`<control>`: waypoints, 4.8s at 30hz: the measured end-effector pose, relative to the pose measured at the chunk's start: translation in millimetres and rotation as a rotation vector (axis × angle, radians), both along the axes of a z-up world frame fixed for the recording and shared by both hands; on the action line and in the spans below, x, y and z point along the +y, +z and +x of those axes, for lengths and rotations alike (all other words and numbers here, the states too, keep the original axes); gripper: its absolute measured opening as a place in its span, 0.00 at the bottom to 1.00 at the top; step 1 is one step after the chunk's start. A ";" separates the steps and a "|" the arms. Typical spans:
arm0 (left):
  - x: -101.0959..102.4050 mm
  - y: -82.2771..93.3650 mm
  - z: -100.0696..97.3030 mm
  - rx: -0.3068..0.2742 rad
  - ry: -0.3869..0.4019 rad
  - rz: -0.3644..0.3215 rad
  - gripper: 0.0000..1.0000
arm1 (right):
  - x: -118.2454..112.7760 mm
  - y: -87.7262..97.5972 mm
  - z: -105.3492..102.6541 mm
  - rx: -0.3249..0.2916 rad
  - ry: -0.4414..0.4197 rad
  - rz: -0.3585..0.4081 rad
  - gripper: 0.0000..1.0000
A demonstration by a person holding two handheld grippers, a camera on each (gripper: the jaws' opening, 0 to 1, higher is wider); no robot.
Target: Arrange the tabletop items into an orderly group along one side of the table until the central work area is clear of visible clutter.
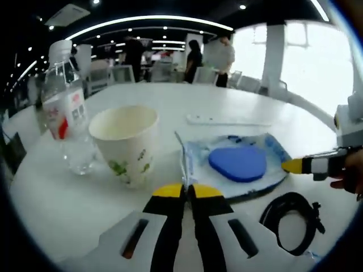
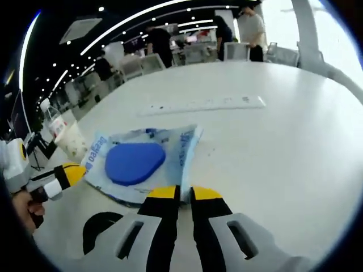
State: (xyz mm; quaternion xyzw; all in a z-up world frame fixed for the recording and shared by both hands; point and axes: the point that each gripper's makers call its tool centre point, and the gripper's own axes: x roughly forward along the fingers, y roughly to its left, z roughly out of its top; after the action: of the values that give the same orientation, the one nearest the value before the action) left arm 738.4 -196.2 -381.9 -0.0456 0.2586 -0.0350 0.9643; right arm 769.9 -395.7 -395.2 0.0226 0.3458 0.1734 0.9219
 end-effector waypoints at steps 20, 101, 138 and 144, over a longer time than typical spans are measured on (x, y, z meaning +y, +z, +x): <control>2.3 42.3 -24.7 -0.056 -0.041 0.056 0.53 | 10.2 48.4 -28.5 -0.033 0.081 0.075 0.71; -9.1 116.9 -174.5 -0.062 -0.351 0.171 0.96 | 15.2 -3.5 -92.3 0.177 0.160 -0.177 0.06; -8.6 120.5 -174.5 -0.067 -0.361 0.181 0.98 | -56.9 19.9 -99.3 0.248 -0.081 0.055 0.05; -8.7 116.7 -176.0 -0.049 -0.365 0.183 0.98 | -58.6 4.7 -102.7 0.289 -0.109 0.083 0.06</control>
State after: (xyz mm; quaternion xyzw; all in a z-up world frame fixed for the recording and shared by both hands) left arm 562.4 -204.9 -265.2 0.0908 0.2410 -0.1867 0.9481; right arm 667.2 -454.3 -390.5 0.1041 0.4658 0.1320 0.8688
